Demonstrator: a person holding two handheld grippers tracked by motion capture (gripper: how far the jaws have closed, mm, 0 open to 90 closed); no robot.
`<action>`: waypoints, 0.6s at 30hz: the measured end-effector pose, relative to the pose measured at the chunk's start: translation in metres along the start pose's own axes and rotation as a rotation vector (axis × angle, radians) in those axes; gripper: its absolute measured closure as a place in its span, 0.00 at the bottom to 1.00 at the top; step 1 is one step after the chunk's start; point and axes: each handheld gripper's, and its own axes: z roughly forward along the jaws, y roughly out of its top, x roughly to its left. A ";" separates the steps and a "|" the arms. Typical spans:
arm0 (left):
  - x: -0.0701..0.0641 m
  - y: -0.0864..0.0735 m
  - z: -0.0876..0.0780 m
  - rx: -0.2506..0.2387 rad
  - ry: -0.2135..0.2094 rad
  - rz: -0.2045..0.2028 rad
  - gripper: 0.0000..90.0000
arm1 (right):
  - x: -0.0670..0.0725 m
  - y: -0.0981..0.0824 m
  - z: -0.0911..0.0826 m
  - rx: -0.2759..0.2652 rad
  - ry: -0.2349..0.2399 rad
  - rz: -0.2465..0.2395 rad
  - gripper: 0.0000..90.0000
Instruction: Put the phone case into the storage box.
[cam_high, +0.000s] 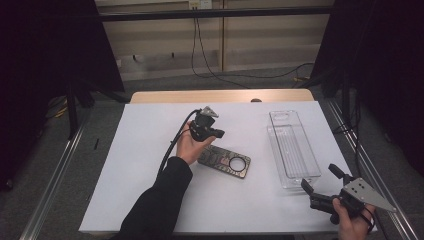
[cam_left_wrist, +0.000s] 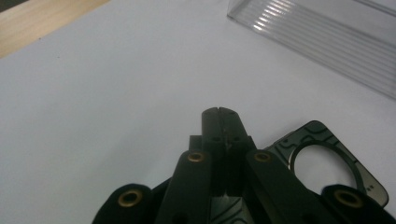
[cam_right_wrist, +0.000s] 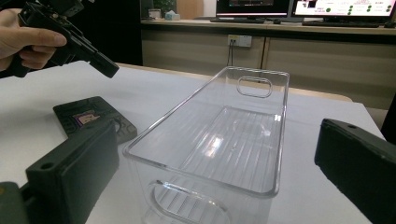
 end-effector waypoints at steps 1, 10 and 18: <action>0.001 0.000 0.001 0.007 -0.003 -0.007 1.00 | 0.000 0.000 0.000 0.000 0.000 -0.001 0.00; 0.015 -0.009 0.012 0.074 0.018 -0.048 1.00 | 0.000 0.000 0.000 -0.004 0.002 -0.001 0.00; 0.018 -0.016 0.017 0.104 0.019 -0.047 1.00 | 0.000 0.000 -0.001 -0.005 -0.003 -0.001 0.00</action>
